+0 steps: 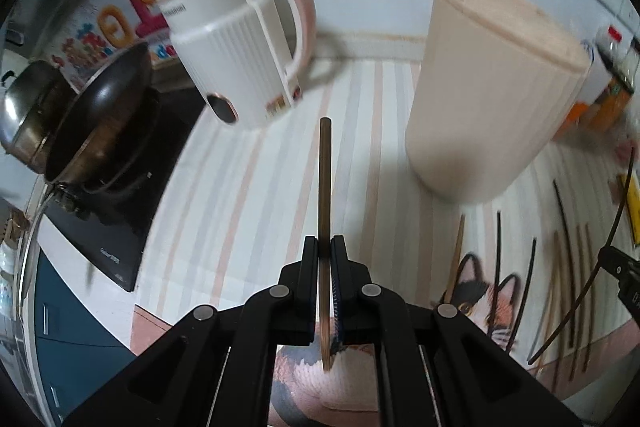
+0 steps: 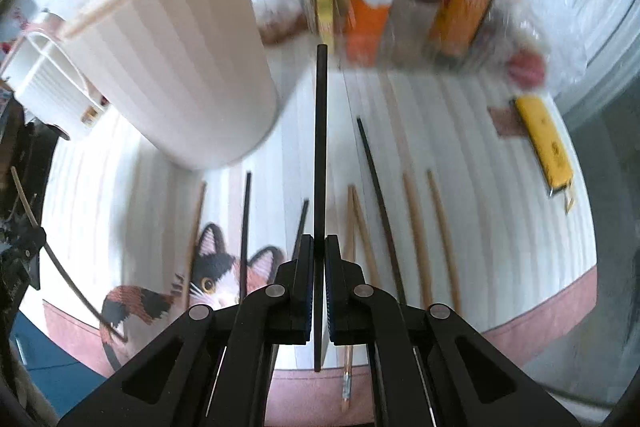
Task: Organize utensils
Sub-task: 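Carry both chopsticks over the beige holder and drop them in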
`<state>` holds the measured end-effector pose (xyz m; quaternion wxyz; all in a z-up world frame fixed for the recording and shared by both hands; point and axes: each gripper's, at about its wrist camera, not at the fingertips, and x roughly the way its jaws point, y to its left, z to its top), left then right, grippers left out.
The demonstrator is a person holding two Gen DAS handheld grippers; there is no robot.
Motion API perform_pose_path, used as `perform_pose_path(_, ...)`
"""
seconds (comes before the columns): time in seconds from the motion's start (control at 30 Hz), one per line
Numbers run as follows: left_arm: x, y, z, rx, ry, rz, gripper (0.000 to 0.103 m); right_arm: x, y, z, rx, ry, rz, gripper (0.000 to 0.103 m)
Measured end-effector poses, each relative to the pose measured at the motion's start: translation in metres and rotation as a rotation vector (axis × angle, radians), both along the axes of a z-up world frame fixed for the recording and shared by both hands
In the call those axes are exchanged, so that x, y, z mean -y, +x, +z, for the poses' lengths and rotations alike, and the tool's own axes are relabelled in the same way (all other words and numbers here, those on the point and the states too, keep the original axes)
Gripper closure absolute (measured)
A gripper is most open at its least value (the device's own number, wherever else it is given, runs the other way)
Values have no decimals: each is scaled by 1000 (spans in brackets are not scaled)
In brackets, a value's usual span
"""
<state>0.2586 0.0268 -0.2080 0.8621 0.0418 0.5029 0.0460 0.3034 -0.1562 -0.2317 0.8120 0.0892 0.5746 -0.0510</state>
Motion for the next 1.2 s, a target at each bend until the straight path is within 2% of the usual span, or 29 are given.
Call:
perform_pose_path(0.3,3,1,36,88,-14,65,99,16,21,40,120,-1,39,98)
perform_pose_path(0.47,6,4,63,145,-36,69,99,22,29,67,194,2,51,98)
perform_pose_path(0.6,8,10,93,200,-67,56,99,29,37,100,265,21,51,98)
perform_pose_path(0.73,9,20,131,257,-131,42,99,34,48,133,326,50,59,98)
perform_pose_path(1.0,14,45,210,370,-244,-17,99,45,93,201,454,112,52,98)
perform_pose_path(1.2,27,75,245,433,-282,-61,99,48,129,237,530,131,30,98)
